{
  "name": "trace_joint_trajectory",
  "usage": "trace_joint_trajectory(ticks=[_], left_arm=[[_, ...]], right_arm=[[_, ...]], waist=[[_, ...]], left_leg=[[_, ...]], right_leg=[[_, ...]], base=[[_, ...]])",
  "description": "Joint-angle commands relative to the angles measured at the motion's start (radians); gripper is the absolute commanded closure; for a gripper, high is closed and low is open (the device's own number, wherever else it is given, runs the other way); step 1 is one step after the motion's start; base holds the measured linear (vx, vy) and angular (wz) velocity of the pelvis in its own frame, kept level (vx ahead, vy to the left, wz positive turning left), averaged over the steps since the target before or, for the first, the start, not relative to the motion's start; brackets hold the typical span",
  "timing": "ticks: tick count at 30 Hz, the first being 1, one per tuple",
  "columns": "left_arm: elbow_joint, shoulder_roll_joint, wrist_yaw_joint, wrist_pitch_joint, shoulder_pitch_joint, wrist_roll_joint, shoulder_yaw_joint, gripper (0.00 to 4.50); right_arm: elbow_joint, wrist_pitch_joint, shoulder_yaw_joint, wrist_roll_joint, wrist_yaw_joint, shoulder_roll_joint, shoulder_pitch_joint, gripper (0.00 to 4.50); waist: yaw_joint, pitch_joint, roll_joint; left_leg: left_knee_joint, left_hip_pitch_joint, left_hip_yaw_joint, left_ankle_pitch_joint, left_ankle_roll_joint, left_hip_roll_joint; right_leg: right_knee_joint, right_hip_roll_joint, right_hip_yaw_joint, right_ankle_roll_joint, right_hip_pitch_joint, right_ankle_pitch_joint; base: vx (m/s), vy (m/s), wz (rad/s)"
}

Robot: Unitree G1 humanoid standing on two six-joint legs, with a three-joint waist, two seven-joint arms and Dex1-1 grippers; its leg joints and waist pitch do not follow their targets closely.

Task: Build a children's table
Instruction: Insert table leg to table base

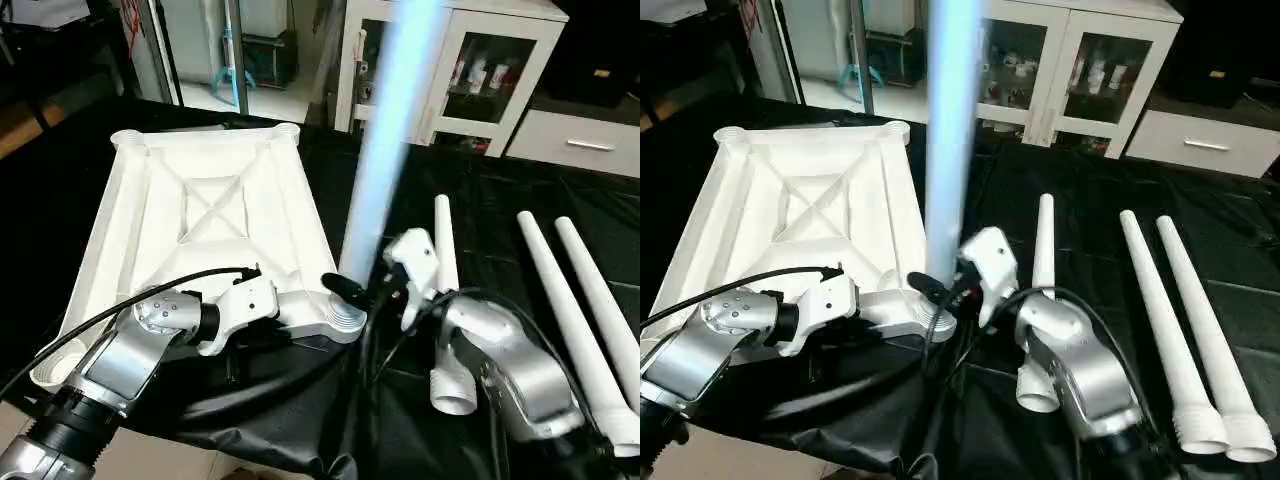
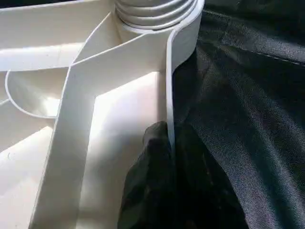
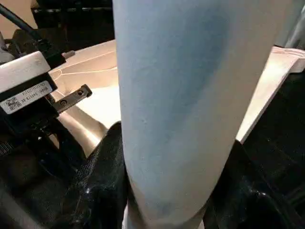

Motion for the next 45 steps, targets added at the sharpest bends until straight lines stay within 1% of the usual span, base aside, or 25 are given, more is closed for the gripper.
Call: trace_joint_trajectory(ticks=[1,5,12,18,21,22,24,25,26,27,28,30,31,32,34,35,37,38,39,40,41,42,43,44,45], left_arm=[[0.027,-0.019,0.024,-0.034,-0.033,0.002,0.009,4.50],[0.018,-0.020,0.033,-0.019,-0.025,0.003,0.011,4.50],[0.008,-0.037,0.052,-0.007,-0.007,-0.021,0.031,4.50],[0.018,-0.038,0.056,-0.013,-0.009,-0.020,0.033,4.50],[0.069,-0.105,0.162,0.031,-0.030,0.013,0.038,4.50],[0.073,-0.133,0.193,0.054,-0.036,0.017,0.040,4.50],[0.070,-0.156,0.213,0.079,-0.042,0.016,0.041,4.50],[0.064,-0.180,0.229,0.098,-0.047,0.017,0.038,4.50],[0.064,-0.180,0.229,0.098,-0.047,0.017,0.038,4.50],[0.058,-0.224,0.267,0.140,-0.062,0.027,0.028,4.50],[0.056,-0.253,0.292,0.166,-0.073,0.035,0.022,4.50],[0.077,-0.359,0.392,0.240,-0.121,0.056,0.015,4.50],[0.082,-0.371,0.403,0.245,-0.126,0.058,0.016,4.50],[0.115,-0.441,0.479,0.271,-0.159,0.068,0.035,4.50],[0.130,-0.474,0.514,0.278,-0.176,0.067,0.047,4.50],[0.143,-0.512,0.560,0.288,-0.195,0.065,0.060,4.50],[0.145,-0.529,0.579,0.294,-0.204,0.063,0.066,4.50],[0.142,-0.549,0.591,0.293,-0.215,0.069,0.065,4.50],[0.141,-0.550,0.592,0.293,-0.215,0.071,0.064,4.50],[0.138,-0.551,0.591,0.296,-0.214,0.075,0.062,4.50],[0.134,-0.550,0.592,0.305,-0.210,0.081,0.061,4.50],[0.128,-0.542,0.589,0.312,-0.201,0.088,0.058,4.50],[0.127,-0.537,0.589,0.313,-0.197,0.091,0.056,4.50],[0.125,-0.531,0.588,0.314,-0.193,0.093,0.055,4.50],[0.122,-0.524,0.588,0.315,-0.188,0.094,0.056,4.50]], right_arm=[[0.161,0.089,0.032,-0.047,-0.018,-0.006,0.026,2.66],[0.154,0.097,0.036,-0.040,-0.021,-0.011,0.036,2.66],[0.128,0.086,0.018,-0.033,-0.033,-0.005,0.095,2.66],[0.144,0.064,0.018,-0.046,-0.042,0.000,0.093,2.66],[0.332,-0.027,-0.036,-0.122,-0.241,0.095,-0.023,2.66],[0.384,-0.044,-0.051,-0.140,-0.299,0.119,-0.057,2.66],[0.421,-0.052,-0.065,-0.148,-0.338,0.134,-0.084,2.66],[0.461,-0.063,-0.080,-0.155,-0.384,0.150,-0.111,2.66],[0.461,-0.063,-0.080,-0.155,-0.384,0.150,-0.111,2.66],[0.527,-0.080,-0.102,-0.160,-0.449,0.172,-0.157,2.66],[0.567,-0.092,-0.115,-0.162,-0.489,0.186,-0.185,2.66],[0.681,-0.128,-0.145,-0.161,-0.586,0.227,-0.264,2.66],[0.693,-0.132,-0.148,-0.162,-0.595,0.231,-0.272,2.66],[0.774,-0.167,-0.169,-0.162,-0.638,0.256,-0.317,2.66],[0.808,-0.181,-0.178,-0.165,-0.668,0.266,-0.336,2.66],[0.853,-0.203,-0.186,-0.165,-0.700,0.277,-0.361,2.66],[0.878,-0.215,-0.191,-0.158,-0.707,0.283,-0.374,2.66],[0.923,-0.242,-0.204,-0.146,-0.723,0.295,-0.401,2.66],[0.929,-0.245,-0.206,-0.144,-0.725,0.297,-0.405,2.66],[0.944,-0.253,-0.212,-0.139,-0.727,0.302,-0.414,2.66],[0.965,-0.266,-0.218,-0.139,-0.726,0.308,-0.426,2.66],[0.988,-0.283,-0.227,-0.137,-0.720,0.315,-0.440,2.66],[0.998,-0.291,-0.231,-0.137,-0.718,0.318,-0.445,2.66],[1.010,-0.299,-0.236,-0.135,-0.715,0.321,-0.451,2.66],[1.014,-0.308,-0.233,-0.138,-0.707,0.322,-0.455,2.66]], waist=[[-0.008,-0.029,0.006],[-0.009,-0.026,0.007],[-0.008,-0.028,0.009],[-0.008,-0.028,0.008],[-0.017,-0.026,0.012],[-0.033,-0.020,0.009],[-0.044,-0.020,0.009],[-0.047,-0.019,0.015],[-0.050,-0.018,0.012],[-0.049,-0.020,0.008],[-0.053,-0.018,0.010],[-0.059,-0.019,0.017],[-0.063,-0.019,0.017],[-0.068,-0.017,0.009],[-0.072,-0.017,0.013],[-0.076,-0.017,0.005],[-0.073,-0.016,0.011],[-0.073,-0.015,0.014],[-0.073,-0.017,0.013],[-0.057,-0.014,0.017],[-0.043,-0.016,0.012],[-0.035,-0.018,-0.018],[-0.054,-0.012,-0.048],[-0.051,0.001,-0.038],[-0.044,-0.005,-0.011]], left_leg=[[-0.105,0.042,-0.029,-0.511,-0.109,0.048],[-0.109,0.046,-0.034,-0.560,-0.118,0.049],[-0.112,0.048,-0.032,-0.555,-0.116,0.050],[-0.113,0.048,-0.033,-0.567,-0.114,0.049],[-0.113,0.047,-0.035,-0.598,-0.129,0.047],[-0.116,0.043,-0.041,-0.637,-0.143,0.043],[-0.116,0.048,-0.052,-0.688,-0.149,0.040],[-0.116,0.051,-0.055,-0.703,-0.140,0.040],[-0.118,0.051,-0.053,-0.707,-0.135,0.040],[-0.118,0.055,-0.052,-0.700,-0.126,0.038],[-0.119,0.059,-0.052,-0.702,-0.125,0.039],[-0.123,0.066,-0.055,-0.731,-0.130,0.038],[-0.127,0.064,-0.053,-0.738,-0.131,0.039],[-0.127,0.069,-0.049,-0.759,-0.119,0.038],[-0.131,0.069,-0.051,-0.779,-0.112,0.037],[-0.141,0.059,-0.053,-0.788,-0.110,0.040],[-0.150,0.061,-0.048,-0.815,-0.108,0.041],[-0.167,0.060,-0.032,-0.848,-0.101,0.045],[-0.180,0.050,-0.028,-0.853,-0.099,0.050],[-0.226,0.017,-0.009,-0.865,-0.100,0.061],[-0.235,0.017,0.008,-0.851,-0.095,0.063],[-0.172,0.074,0.034,-0.741,-0.098,0.035],[-0.047,0.136,0.019,-0.657,-0.069,0.007],[-0.025,0.032,-0.044,-0.320,-0.005,0.027],[-0.070,0.018,-0.054,-0.325,-0.039,0.037]], right_leg=[[-0.094,-0.037,0.022,-0.117,-0.017,-0.334],[-0.104,-0.041,0.021,-0.104,-0.020,-0.410],[-0.105,-0.038,0.024,-0.100,-0.022,-0.359],[-0.109,-0.038,0.024,-0.094,-0.024,-0.392],[-0.110,-0.040,0.022,-0.094,-0.030,-0.426],[-0.112,-0.040,0.016,-0.094,-0.030,-0.486],[-0.118,-0.041,0.004,-0.076,-0.021,-0.566],[-0.126,-0.042,0.001,-0.070,-0.020,-0.572],[-0.130,-0.041,0.001,-0.068,-0.020,-0.574],[-0.136,-0.041,0.000,-0.064,-0.020,-0.581],[-0.138,-0.041,0.000,-0.070,-0.025,-0.574],[-0.140,-0.032,-0.012,-0.072,-0.019,-0.529],[-0.139,-0.030,-0.012,-0.075,-0.017,-0.506],[-0.145,-0.028,-0.018,-0.078,-0.021,-0.501],[-0.148,-0.027,-0.026,-0.075,-0.014,-0.494],[-0.143,-0.026,-0.032,-0.075,-0.004,-0.472],[-0.140,-0.020,-0.039,-0.075,-0.004,-0.457],[-0.129,-0.011,-0.056,-0.084,0.003,-0.428],[-0.116,-0.011,-0.063,-0.088,0.016,-0.406],[-0.047,0.000,-0.067,-0.099,0.052,-0.323],[-0.025,0.000,-0.060,-0.102,0.050,-0.297],[-0.112,-0.028,-0.033,-0.100,-0.027,-0.466],[-0.218,-0.070,-0.035,-0.069,-0.103,-0.681],[-0.210,-0.167,-0.012,-0.028,0.016,-0.872],[-0.183,-0.131,-0.039,-0.033,0.044,-0.786]], base=[[0.000,0.000,0.00],[0.000,0.000,0.00],[0.000,0.000,0.00],[0.000,0.000,0.00],[0.000,0.000,0.00],[-0.055,0.014,-0.16],[-0.064,0.020,-0.18],[0.000,0.000,0.00],[0.000,0.000,0.00],[0.000,0.000,0.00],[0.000,0.000,0.00],[-0.025,0.016,-0.05],[0.000,0.000,0.00],[0.000,0.000,0.00],[0.000,0.000,0.00],[0.000,0.000,0.00],[0.000,0.000,0.00],[0.000,0.000,0.00],[0.000,0.000,0.00],[-0.063,-0.037,0.04],[-0.063,-0.037,0.04],[-0.002,-0.083,0.18],[0.000,0.000,0.00],[0.000,0.000,0.00],[0.065,0.035,-0.43]])
